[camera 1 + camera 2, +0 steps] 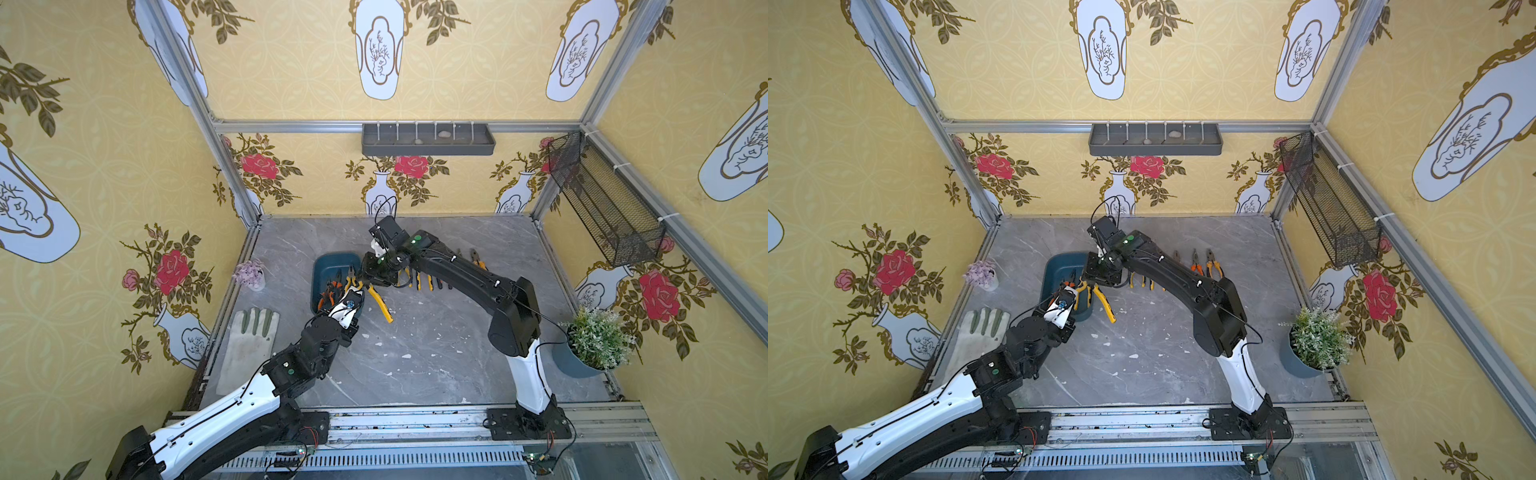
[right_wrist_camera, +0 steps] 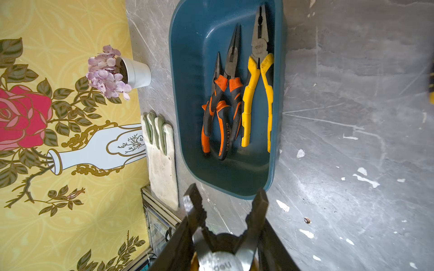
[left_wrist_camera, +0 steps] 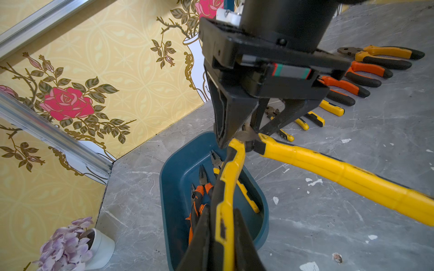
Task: Take the pliers out of the storage box
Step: Pick up the pliers from the storage box.
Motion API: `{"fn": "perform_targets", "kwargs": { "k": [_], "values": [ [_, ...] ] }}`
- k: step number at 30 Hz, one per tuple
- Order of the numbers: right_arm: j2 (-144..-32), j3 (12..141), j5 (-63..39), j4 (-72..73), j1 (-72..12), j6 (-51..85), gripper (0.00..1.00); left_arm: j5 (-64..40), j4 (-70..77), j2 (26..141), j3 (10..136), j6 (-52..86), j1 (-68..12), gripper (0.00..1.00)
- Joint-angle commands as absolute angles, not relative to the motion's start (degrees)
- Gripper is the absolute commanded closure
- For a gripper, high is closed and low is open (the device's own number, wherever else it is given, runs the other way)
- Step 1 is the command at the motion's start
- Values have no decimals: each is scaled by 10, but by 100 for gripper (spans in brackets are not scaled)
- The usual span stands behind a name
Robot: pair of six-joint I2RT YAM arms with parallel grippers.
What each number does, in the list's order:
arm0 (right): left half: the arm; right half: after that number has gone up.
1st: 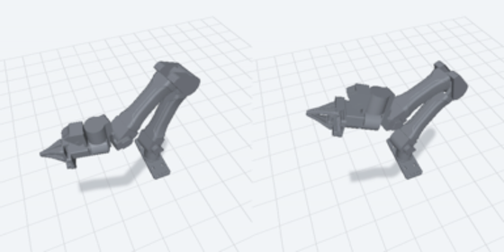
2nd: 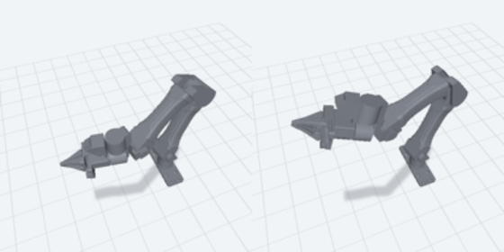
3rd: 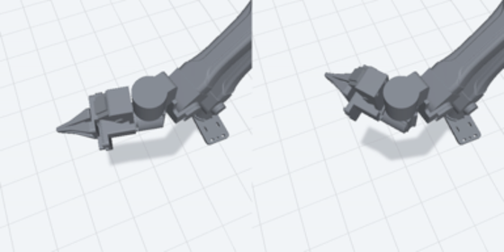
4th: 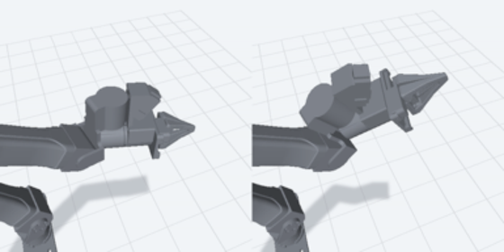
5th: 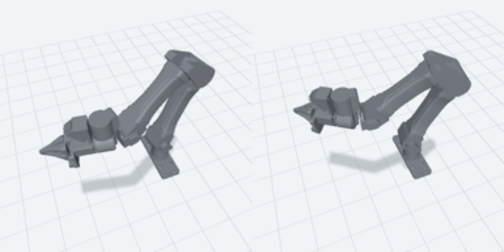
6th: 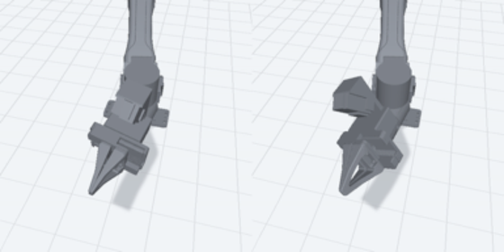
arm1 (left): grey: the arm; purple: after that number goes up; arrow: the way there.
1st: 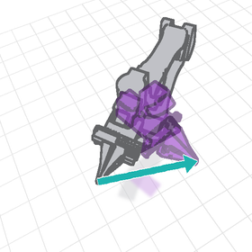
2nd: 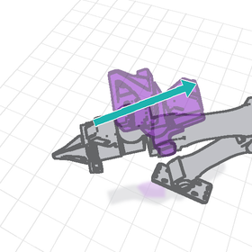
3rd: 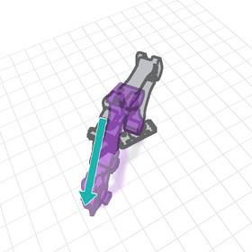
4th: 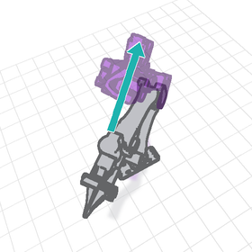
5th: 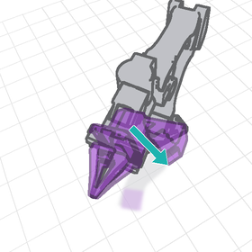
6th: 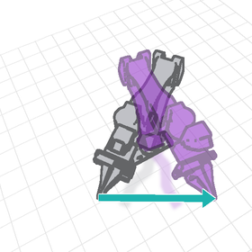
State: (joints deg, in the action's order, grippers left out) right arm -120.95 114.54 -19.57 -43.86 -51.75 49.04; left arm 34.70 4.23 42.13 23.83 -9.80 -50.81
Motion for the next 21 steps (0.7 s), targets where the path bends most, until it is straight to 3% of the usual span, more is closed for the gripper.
{"fn": "perform_targets", "kwargs": {
  "k": [1,4,8,13,14,16,21],
  "values": [
    [-1205,1145,-218,-425,-524,486,60,346,83,420,242,-93,-509,100],
    [-1205,1139,-227,-419,-526,488,70,346,81,419,243,-94,-509,100],
    [-1202,1130,-233,-413,-525,485,100,347,78,414,243,-94,-509,100],
    [-1197,1132,-212,-418,-524,468,100,344,68,405,247,-86,-509,100],
    [-1197,1137,-204,-422,-523,462,100,340,66,402,248,-82,-508,96],
    [-1198,1148,-190,-430,-523,453,100,331,61,397,251,-69,-508,68],
    [-1203,1163,-180,-438,-518,447,100,291,29,402,276,-49,-508,51]
  ]
}}
